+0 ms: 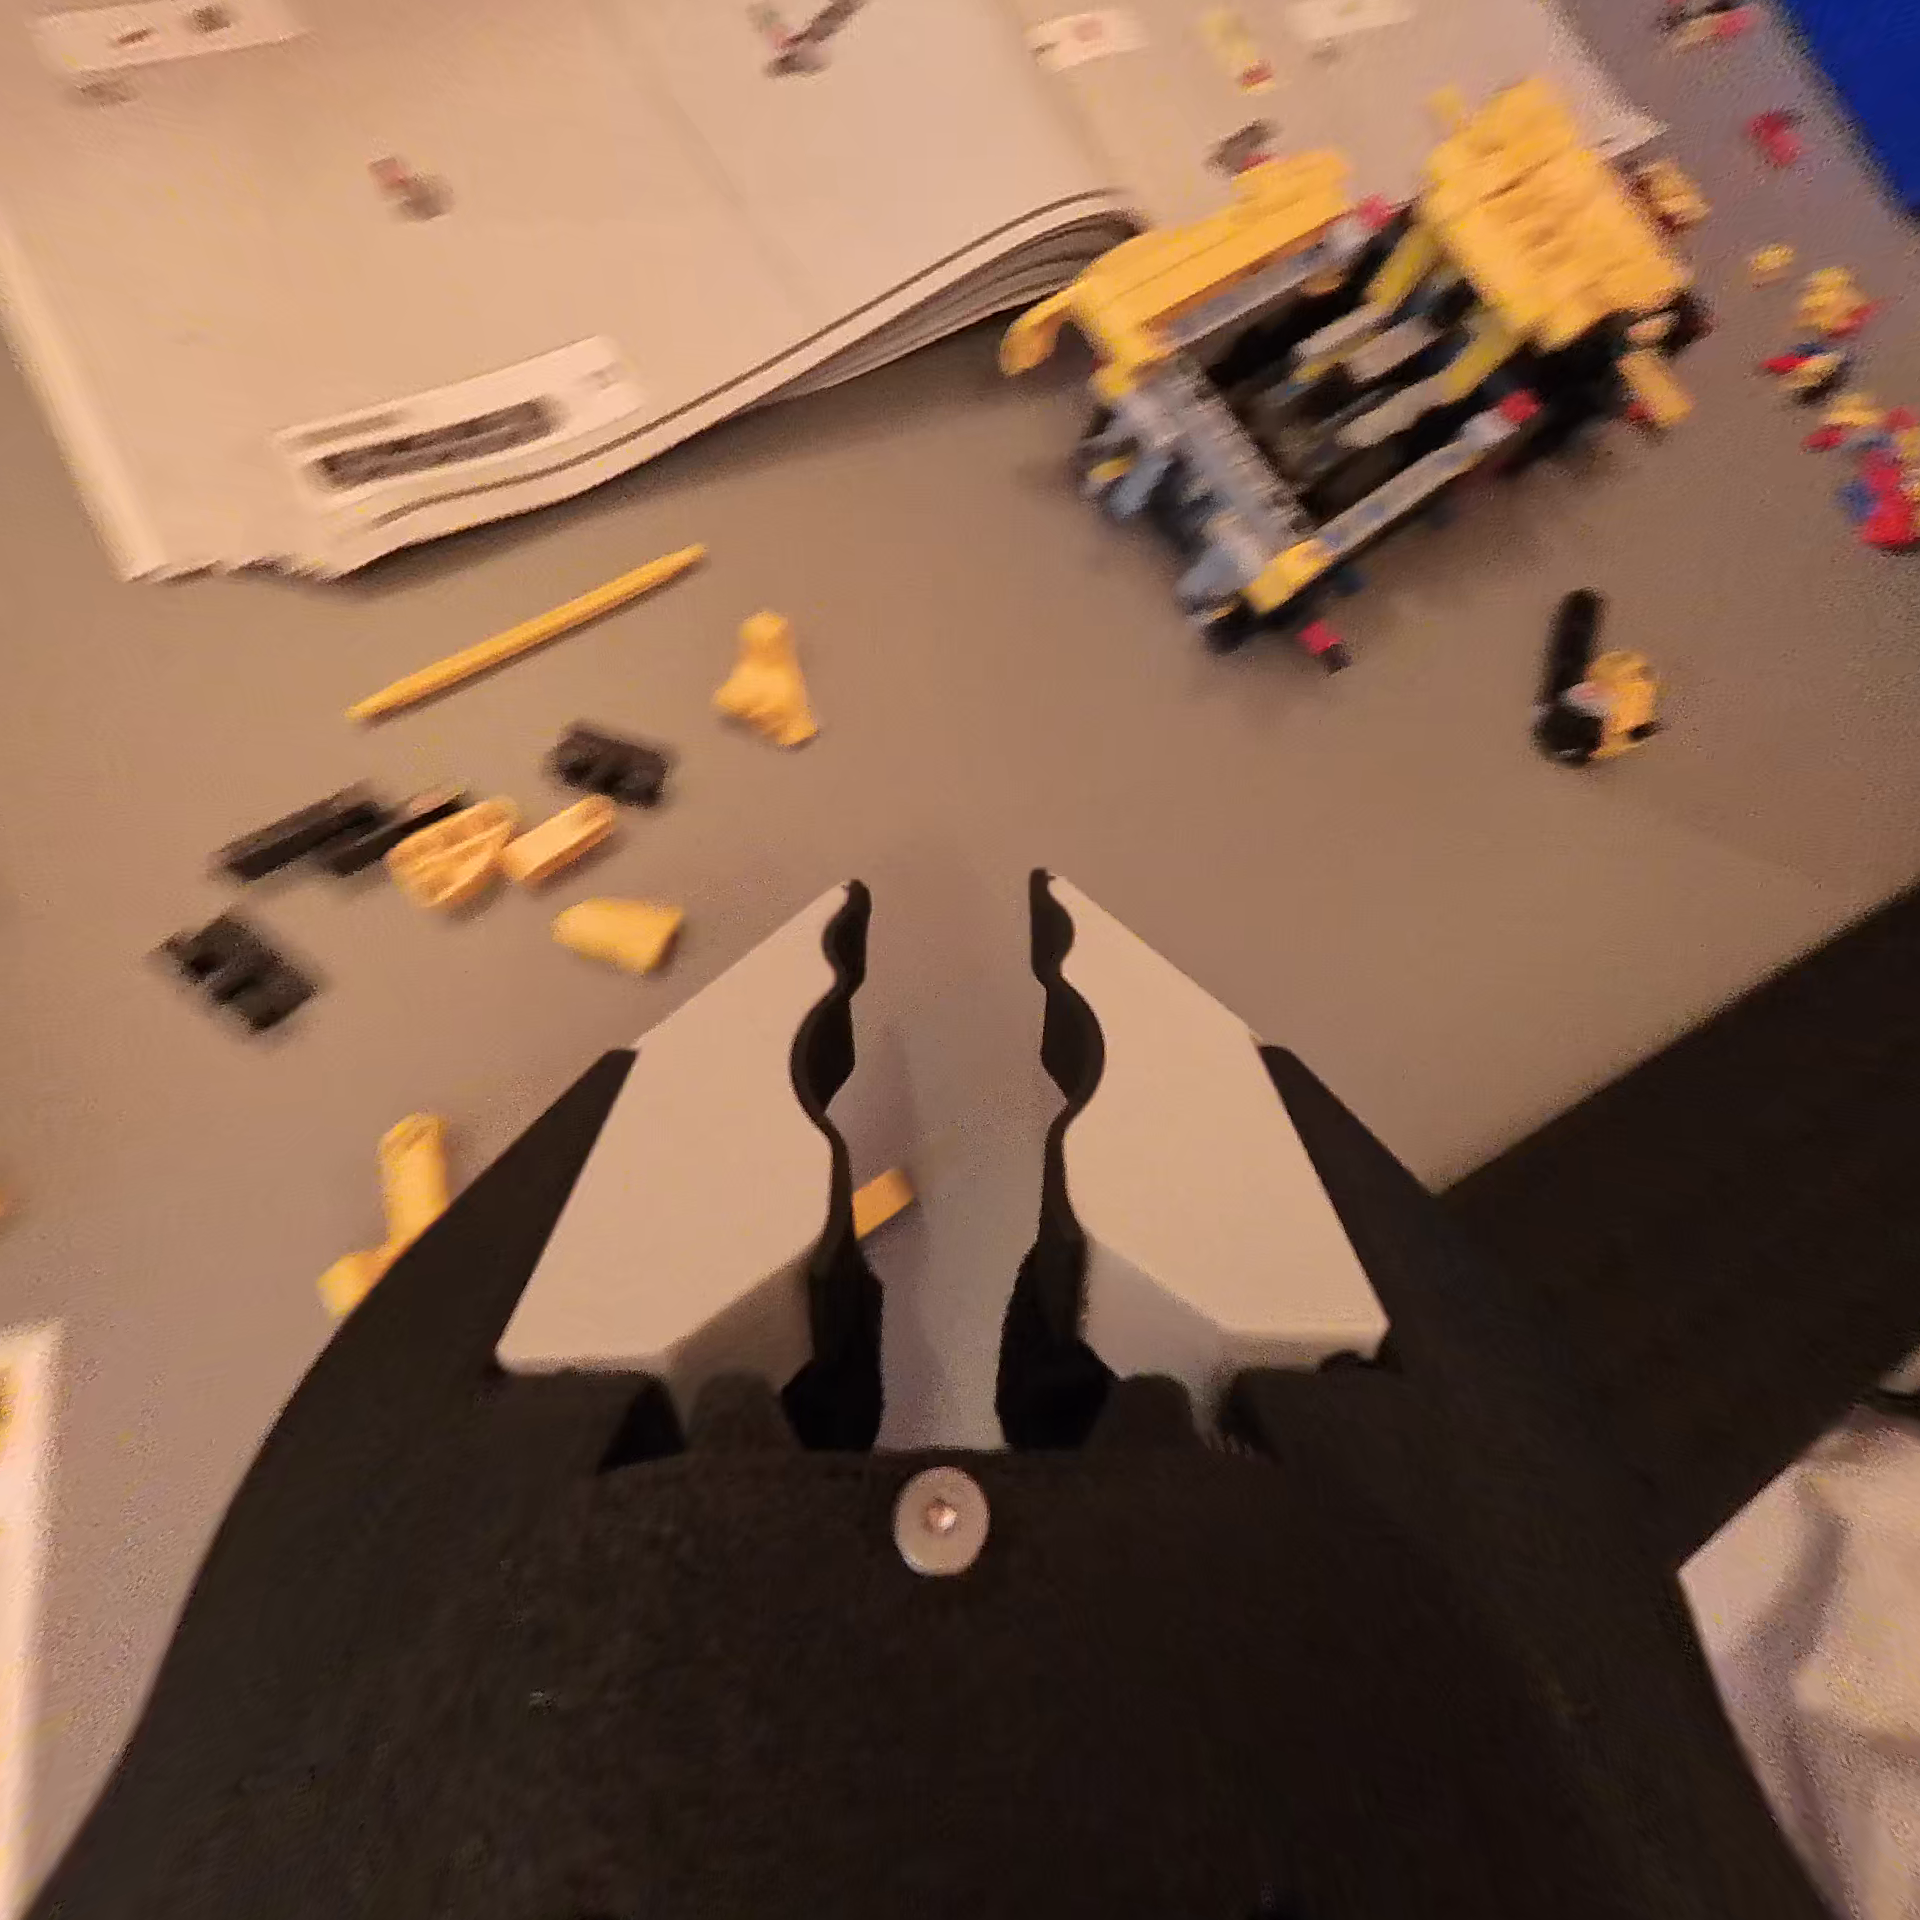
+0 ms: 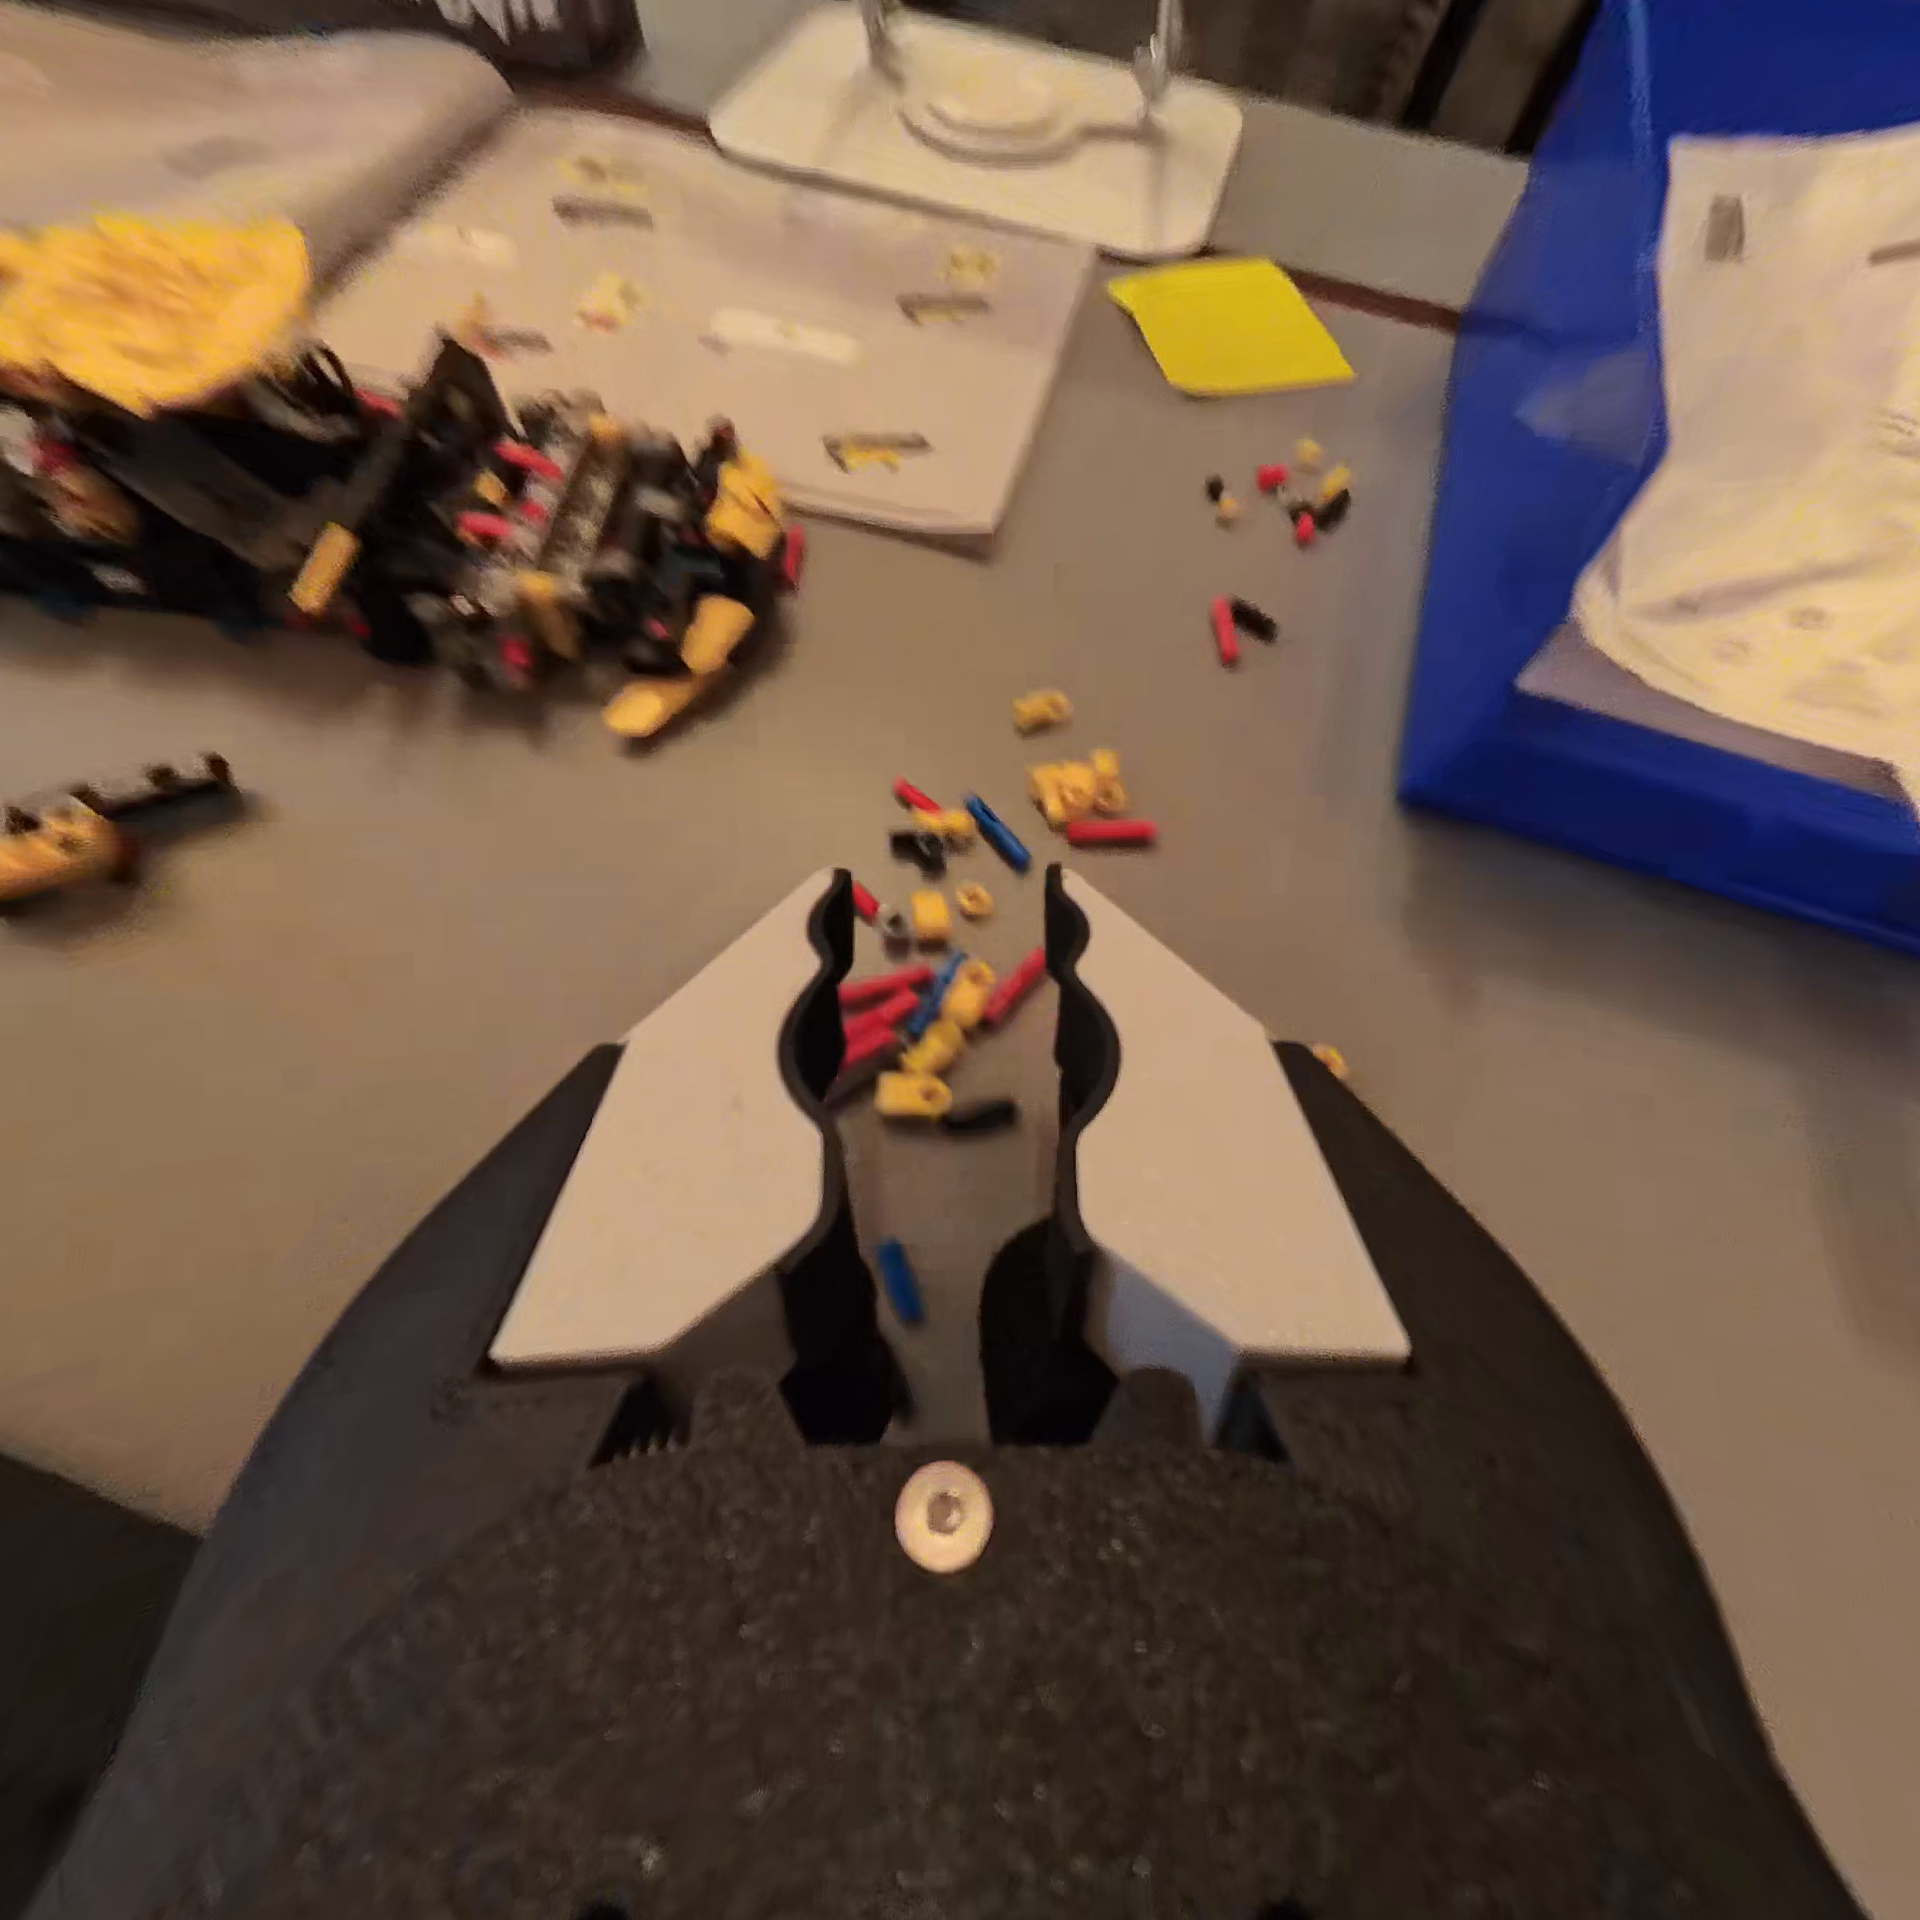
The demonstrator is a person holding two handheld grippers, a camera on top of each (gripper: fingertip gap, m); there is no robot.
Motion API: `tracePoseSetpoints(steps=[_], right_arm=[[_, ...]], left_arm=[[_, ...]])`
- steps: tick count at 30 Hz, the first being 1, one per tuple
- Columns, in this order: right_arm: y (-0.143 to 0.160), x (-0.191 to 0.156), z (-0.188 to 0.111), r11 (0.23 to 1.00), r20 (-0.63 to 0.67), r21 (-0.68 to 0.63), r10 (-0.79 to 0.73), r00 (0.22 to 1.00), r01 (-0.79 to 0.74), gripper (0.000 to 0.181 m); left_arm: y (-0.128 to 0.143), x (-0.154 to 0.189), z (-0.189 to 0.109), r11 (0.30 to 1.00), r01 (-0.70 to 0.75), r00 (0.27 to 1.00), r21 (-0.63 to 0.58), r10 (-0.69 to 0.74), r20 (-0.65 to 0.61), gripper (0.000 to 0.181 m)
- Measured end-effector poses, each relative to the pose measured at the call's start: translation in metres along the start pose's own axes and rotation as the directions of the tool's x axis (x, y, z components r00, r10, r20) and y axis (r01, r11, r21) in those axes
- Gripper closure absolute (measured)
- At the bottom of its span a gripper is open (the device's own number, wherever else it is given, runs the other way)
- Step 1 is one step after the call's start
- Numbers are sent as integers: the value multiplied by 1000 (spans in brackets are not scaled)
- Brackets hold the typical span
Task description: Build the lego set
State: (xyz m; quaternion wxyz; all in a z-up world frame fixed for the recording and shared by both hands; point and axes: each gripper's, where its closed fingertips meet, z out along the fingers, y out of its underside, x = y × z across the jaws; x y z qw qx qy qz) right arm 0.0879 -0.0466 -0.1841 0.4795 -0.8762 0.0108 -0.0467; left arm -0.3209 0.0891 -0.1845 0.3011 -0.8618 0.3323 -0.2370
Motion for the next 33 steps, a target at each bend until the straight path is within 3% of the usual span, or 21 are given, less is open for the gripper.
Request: tracePoseSetpoints(steps=[3, 6, 13, 22, 27, 33], right_arm=[[21, 14, -2, 997, 35, -78, 12, 999, -9, 147], [30, 5, -5, 993, 162, -112, 51, 986, -33, 148], [50, 11, -18, 979, 199, -189, -33, 979, 72, 156], [46, -11, -15, 966, 346, -157, -143, 927, 207, 156], [53, -10, -3, 950, 323, -204, -162, 932, 236, 164], [47, -13, -5, 946, 310, -164, -221, 925, 281, 174]], left_arm=[[-20, 47, 18, 998, -55, 988, 37, 60, -143, 150], [-35, 93, 34, 991, -117, 957, 63, 129, -260, 150], [-44, 152, 59, 971, -231, 911, 63, 239, -336, 150], [-42, 156, 76, 970, -243, 911, 18, 235, -339, 150], [-44, 152, 73, 974, -226, 918, 21, 220, -328, 150], [-42, 146, 71, 978, -207, 924, 19, 202, -325, 150]])
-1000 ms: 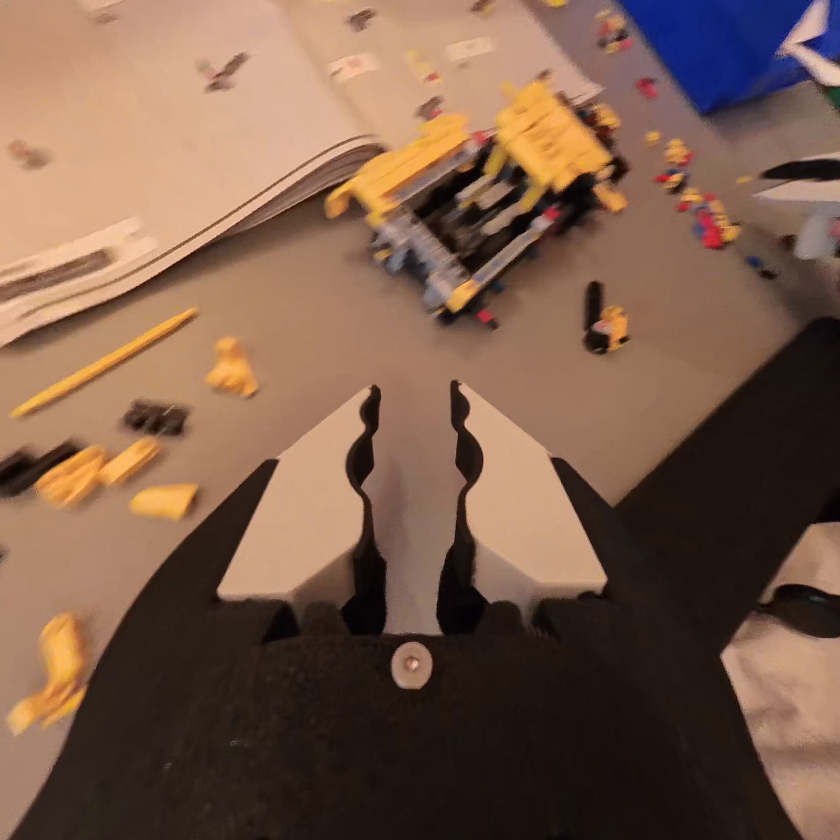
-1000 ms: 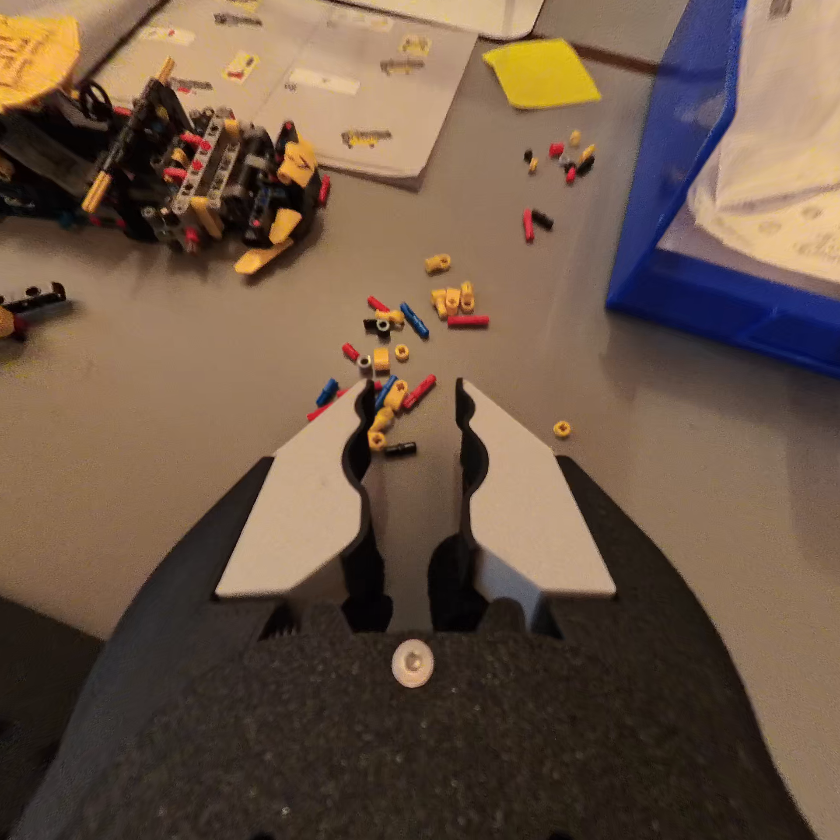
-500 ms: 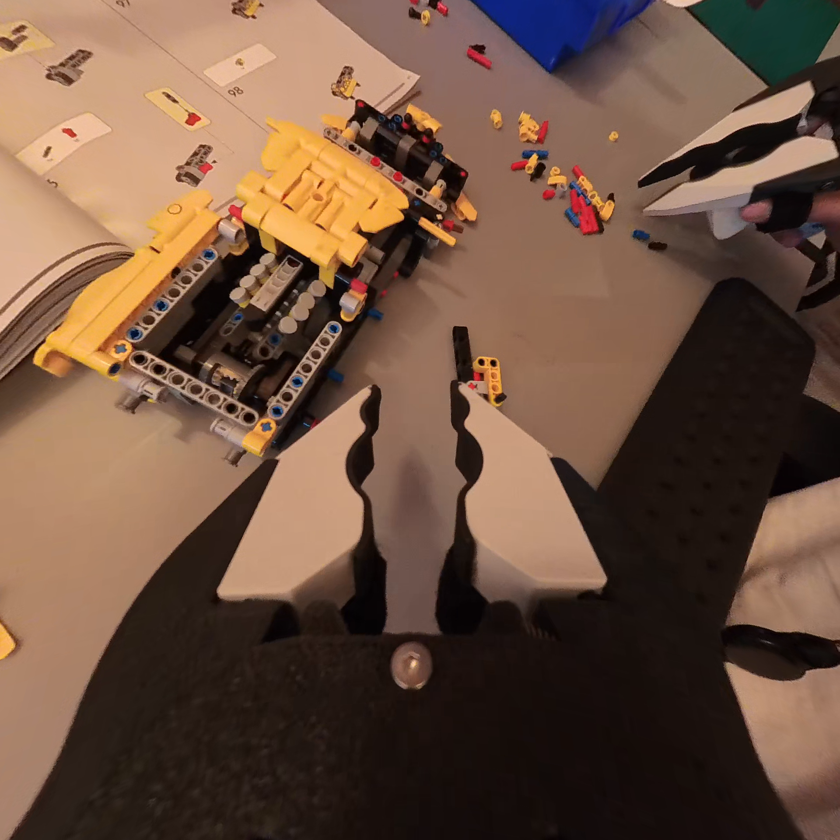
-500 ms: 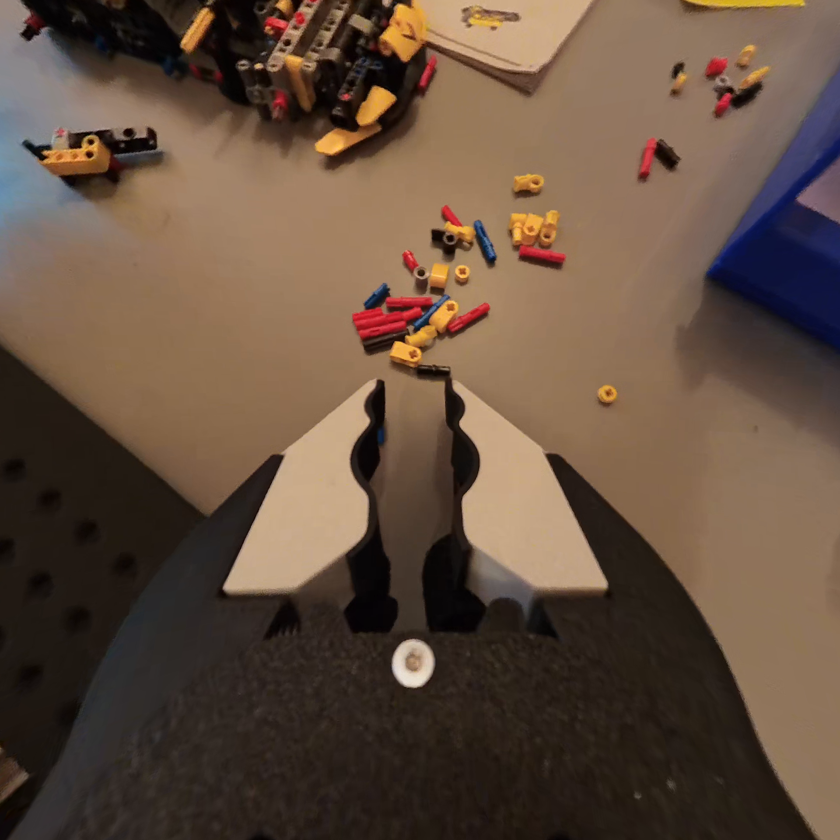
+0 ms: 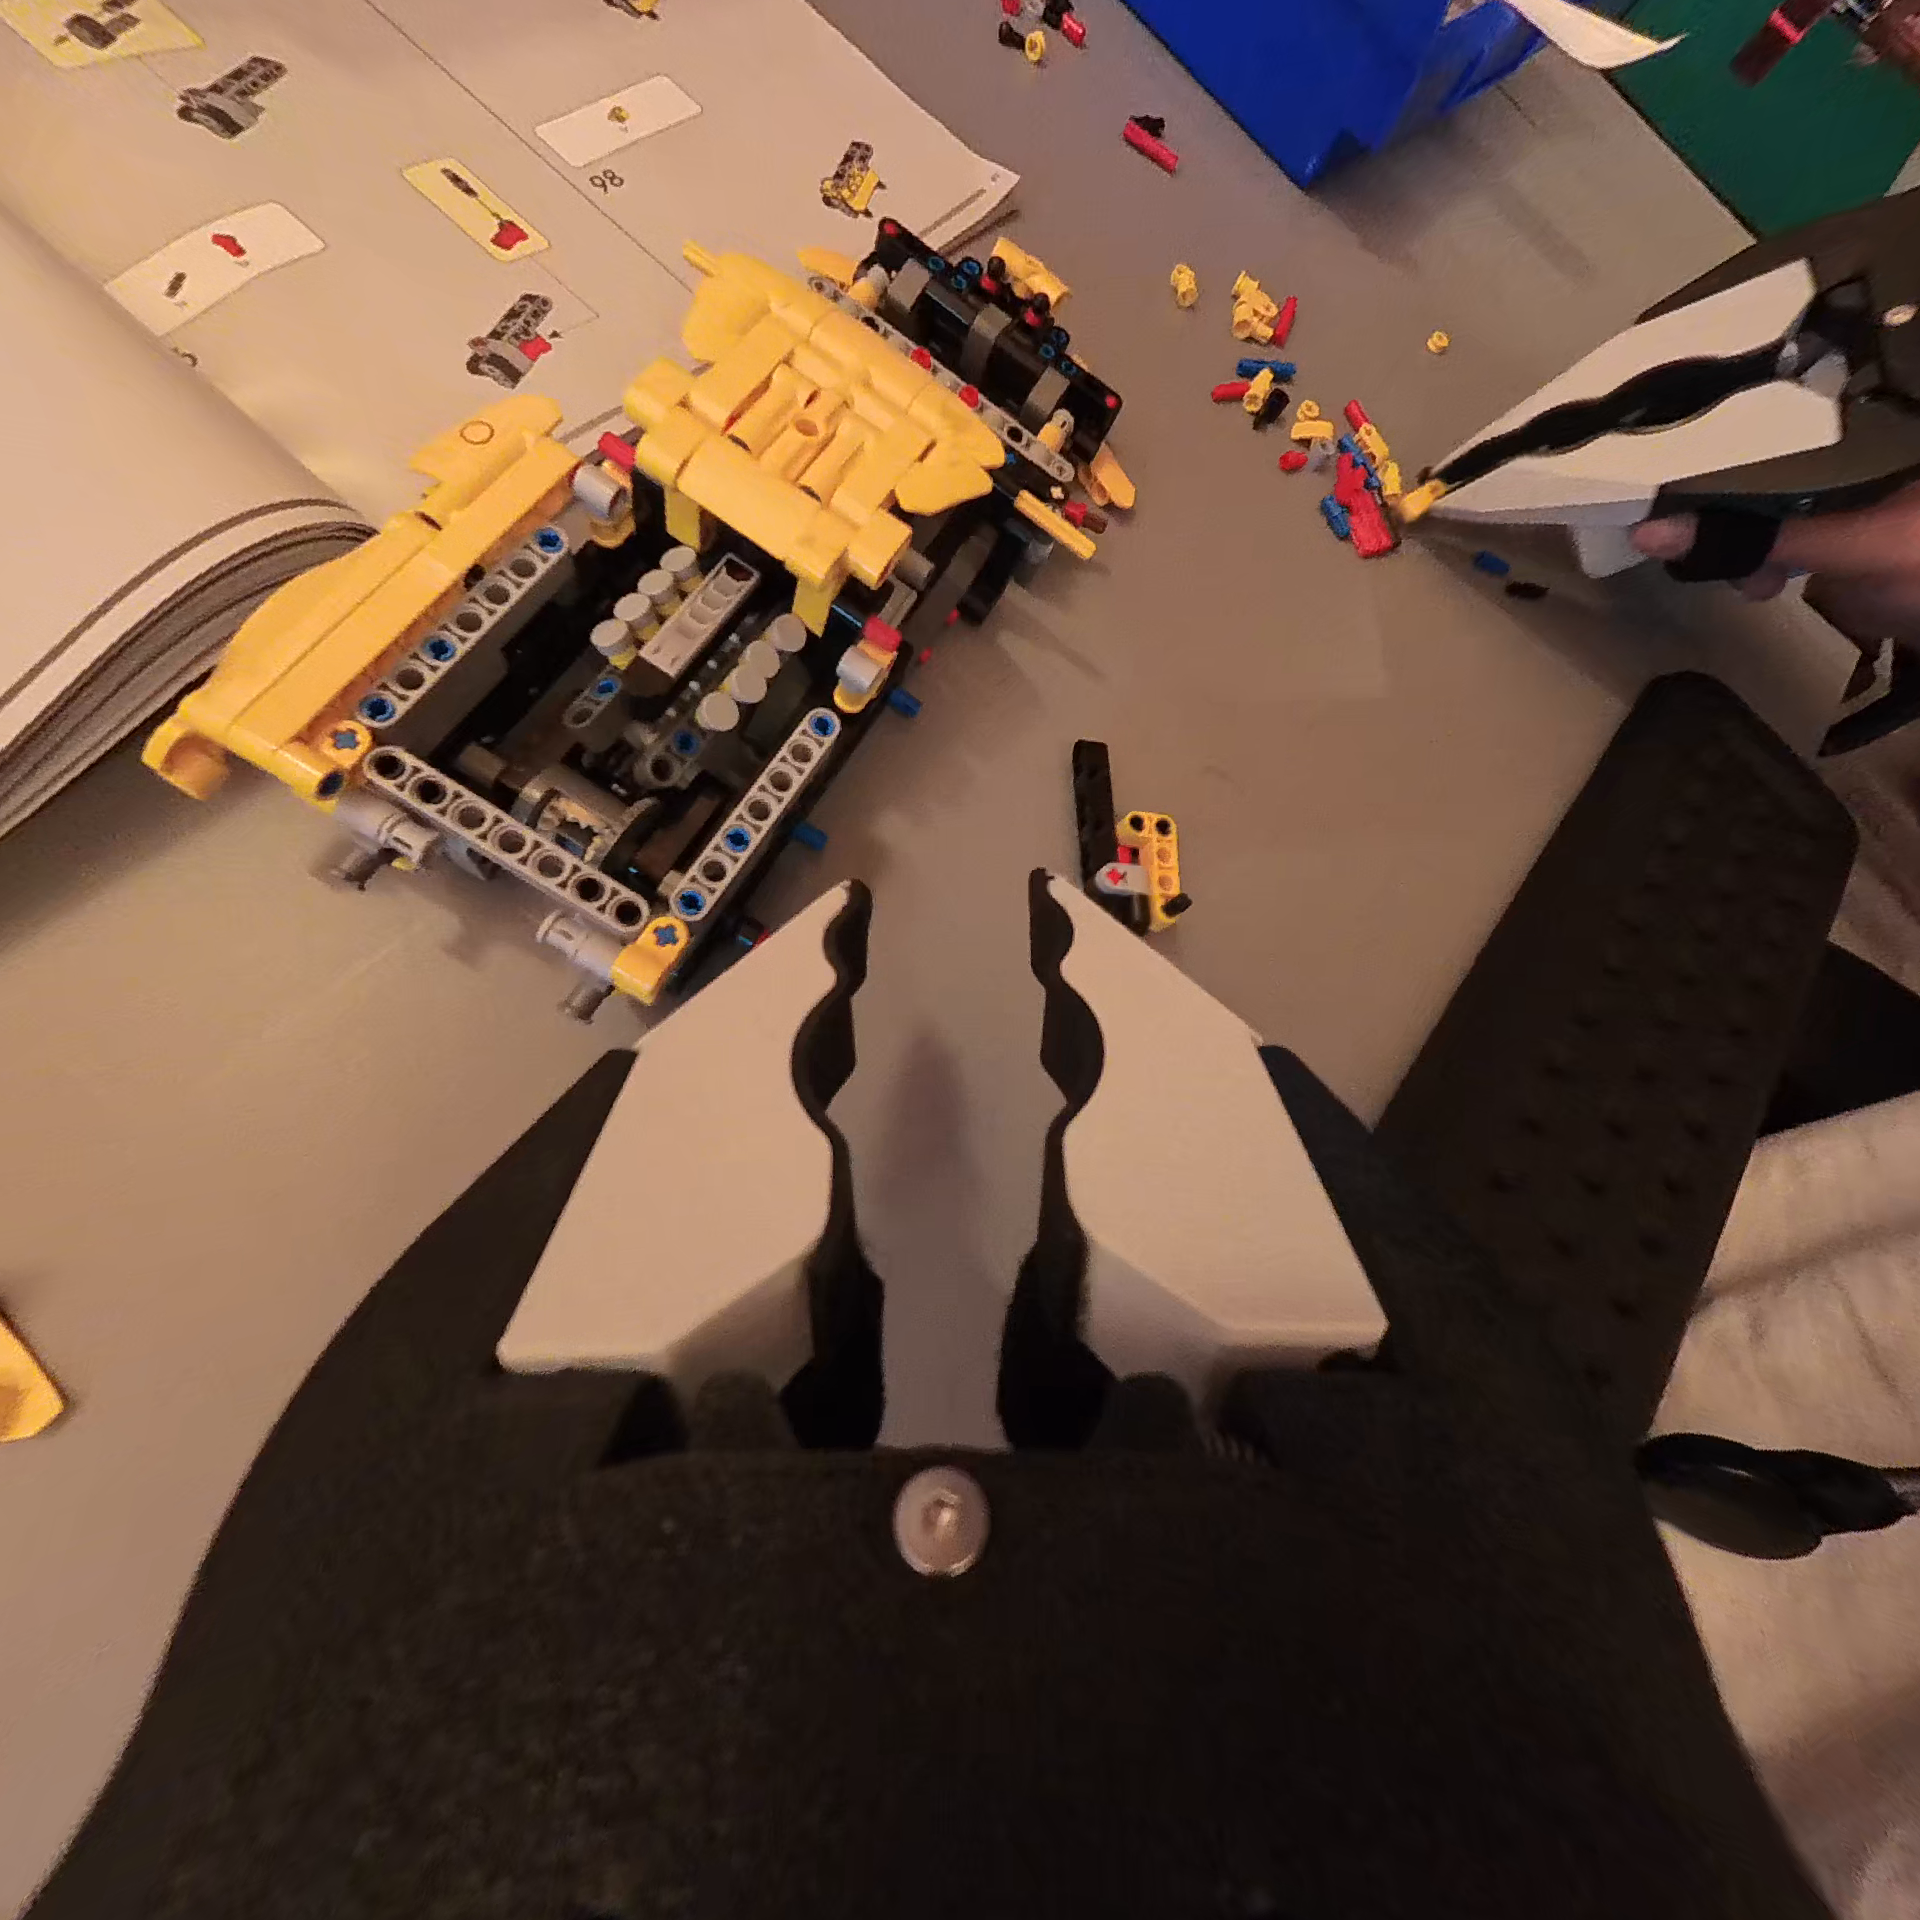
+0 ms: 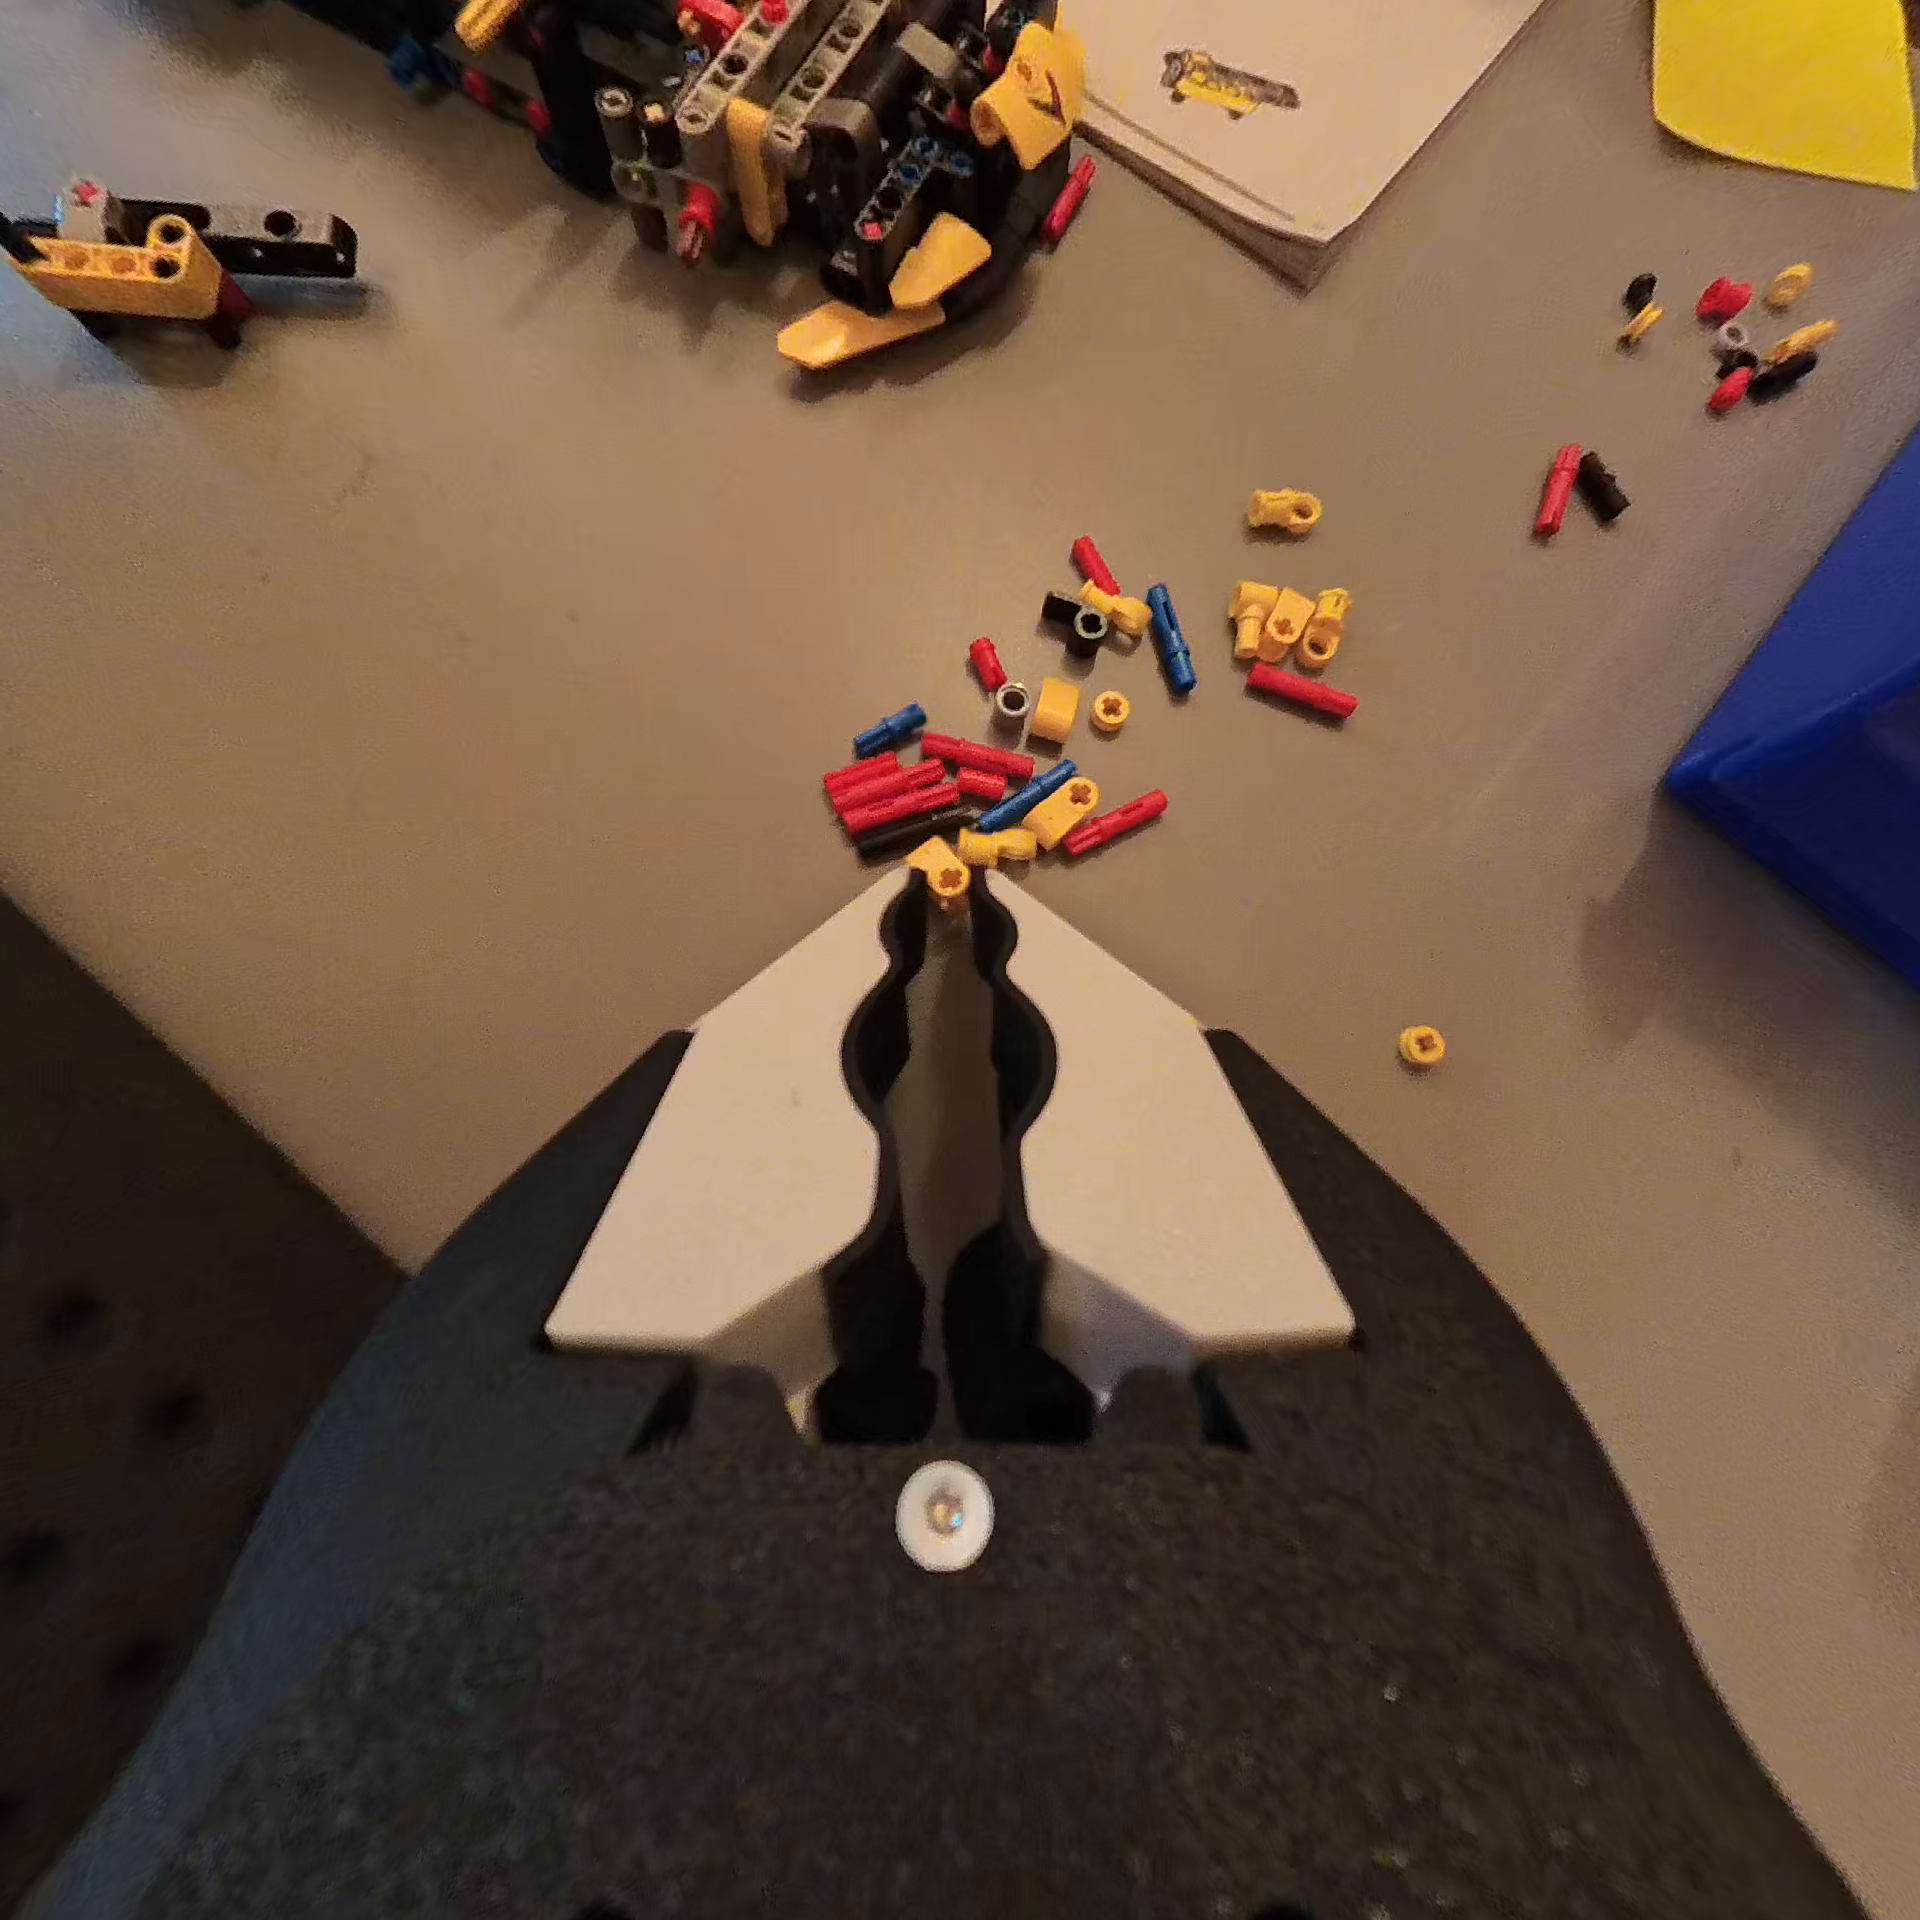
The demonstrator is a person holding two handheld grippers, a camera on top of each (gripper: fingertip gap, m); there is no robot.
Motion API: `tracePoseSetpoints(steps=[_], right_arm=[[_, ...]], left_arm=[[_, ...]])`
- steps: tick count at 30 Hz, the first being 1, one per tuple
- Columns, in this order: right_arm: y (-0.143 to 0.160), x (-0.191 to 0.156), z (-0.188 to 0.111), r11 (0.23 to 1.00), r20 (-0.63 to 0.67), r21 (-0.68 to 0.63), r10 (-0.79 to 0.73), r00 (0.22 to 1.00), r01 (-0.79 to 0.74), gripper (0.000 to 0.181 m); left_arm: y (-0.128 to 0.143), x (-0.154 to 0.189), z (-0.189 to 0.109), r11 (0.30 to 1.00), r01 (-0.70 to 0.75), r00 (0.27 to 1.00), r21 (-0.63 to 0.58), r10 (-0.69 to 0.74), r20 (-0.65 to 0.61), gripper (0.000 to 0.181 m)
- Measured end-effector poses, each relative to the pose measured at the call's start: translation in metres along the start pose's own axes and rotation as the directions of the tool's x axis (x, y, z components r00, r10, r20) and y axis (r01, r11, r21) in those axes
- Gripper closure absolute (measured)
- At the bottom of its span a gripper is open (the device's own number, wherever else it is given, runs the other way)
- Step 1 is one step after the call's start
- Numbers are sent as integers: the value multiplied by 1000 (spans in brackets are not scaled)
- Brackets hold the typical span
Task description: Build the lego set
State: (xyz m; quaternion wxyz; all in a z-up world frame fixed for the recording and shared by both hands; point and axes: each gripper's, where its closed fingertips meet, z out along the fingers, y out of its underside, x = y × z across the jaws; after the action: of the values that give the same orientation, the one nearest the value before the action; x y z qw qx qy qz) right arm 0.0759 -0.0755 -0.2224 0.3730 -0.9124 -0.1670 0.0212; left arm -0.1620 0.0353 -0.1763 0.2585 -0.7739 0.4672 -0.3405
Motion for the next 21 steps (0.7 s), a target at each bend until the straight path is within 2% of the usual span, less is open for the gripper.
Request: tracePoseSetpoints(steps=[2, 5, 9, 12, 15, 17, 21], right_arm=[[-3, -2, -9, 1000, 5, -16, 2, 1000, -2, 174], [-19, -11, -24, 999, 10, 32, -14, 1000, 13, 175], [-45, -54, -24, 994, 165, 106, -30, 986, 12, 175], [-60, -96, -7, 992, 287, 126, -56, 956, 21, 175], [-62, -127, 18, 990, 331, 94, -129, 935, 103, 175], [-59, -140, 34, 988, 357, 52, -154, 921, 145, 175], [-64, -155, 47, 983, 383, 56, -185, 905, 177, 175]], left_arm=[[1, -3, -2, 1000, -3, 1000, 1, 3, 11, 151], [2, -6, -5, 1000, 3, 1000, 8, -3, 20, 151], [3, -7, -10, 1000, 3, 1000, 28, -3, 22, 151], [6, -5, -13, 999, 1, 1000, 38, -2, 20, 151], [13, -5, -16, 999, 6, 1000, 34, -7, 21, 151], [17, -4, -20, 999, 3, 1000, 35, -4, 27, 151], [25, -8, -30, 999, -1, 998, 39, -1, 59, 151]])
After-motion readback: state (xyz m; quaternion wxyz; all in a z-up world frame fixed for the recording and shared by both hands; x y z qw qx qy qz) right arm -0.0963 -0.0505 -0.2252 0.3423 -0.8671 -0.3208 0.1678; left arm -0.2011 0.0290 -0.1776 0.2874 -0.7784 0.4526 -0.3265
